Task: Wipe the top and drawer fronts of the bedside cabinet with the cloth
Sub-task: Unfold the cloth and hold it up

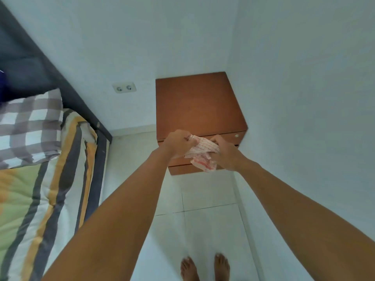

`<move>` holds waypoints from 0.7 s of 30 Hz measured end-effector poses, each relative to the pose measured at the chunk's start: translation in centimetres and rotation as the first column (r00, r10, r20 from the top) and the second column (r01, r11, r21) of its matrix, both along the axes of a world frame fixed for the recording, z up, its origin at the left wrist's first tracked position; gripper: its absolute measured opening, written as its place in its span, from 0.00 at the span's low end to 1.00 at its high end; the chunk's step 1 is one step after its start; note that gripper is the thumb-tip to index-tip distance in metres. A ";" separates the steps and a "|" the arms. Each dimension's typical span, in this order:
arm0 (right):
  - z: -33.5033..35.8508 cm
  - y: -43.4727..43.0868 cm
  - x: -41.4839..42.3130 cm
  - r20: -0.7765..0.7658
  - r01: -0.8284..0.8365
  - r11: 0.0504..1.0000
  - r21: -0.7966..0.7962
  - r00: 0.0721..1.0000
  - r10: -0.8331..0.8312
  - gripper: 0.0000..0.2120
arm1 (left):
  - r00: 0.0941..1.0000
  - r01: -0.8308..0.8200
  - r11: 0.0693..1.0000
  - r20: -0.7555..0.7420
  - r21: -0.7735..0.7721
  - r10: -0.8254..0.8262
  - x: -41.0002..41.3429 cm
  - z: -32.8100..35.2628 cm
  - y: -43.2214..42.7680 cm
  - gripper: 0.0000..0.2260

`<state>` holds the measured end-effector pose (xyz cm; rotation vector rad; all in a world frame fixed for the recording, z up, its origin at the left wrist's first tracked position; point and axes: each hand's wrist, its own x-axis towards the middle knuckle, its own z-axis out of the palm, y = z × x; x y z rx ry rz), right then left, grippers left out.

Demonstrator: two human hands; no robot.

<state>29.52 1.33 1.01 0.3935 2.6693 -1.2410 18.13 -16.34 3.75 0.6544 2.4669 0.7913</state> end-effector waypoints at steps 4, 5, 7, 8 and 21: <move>4.8 0.8 -0.9 0.001 -0.147 0.959 0.241 0.989 0.151 0.06 | 0.994 0.072 0.996 -0.082 -0.060 -0.076 -0.2 3.8 -0.4 0.14; 5.8 1.1 -1.3 0.019 -0.168 0.948 0.269 0.985 0.170 0.08 | 0.993 0.093 0.995 -0.073 -0.030 -0.095 -0.2 4.6 -0.4 0.14; 7.5 1.8 -1.9 0.085 -0.204 0.948 0.246 0.978 0.188 0.08 | 0.981 0.179 0.984 -0.069 0.000 -0.179 -0.3 5.8 -0.1 0.24; 8.1 2.3 -2.2 0.113 -0.207 0.955 0.213 0.976 0.187 0.08 | 0.963 0.248 0.968 -0.099 -0.033 -0.250 -0.5 6.2 0.3 0.26; 5.9 13.9 -11.8 0.322 -0.193 0.969 -0.151 0.918 0.233 0.21 | 0.968 0.250 0.968 0.028 -0.008 -0.250 -11.2 4.3 11.1 0.12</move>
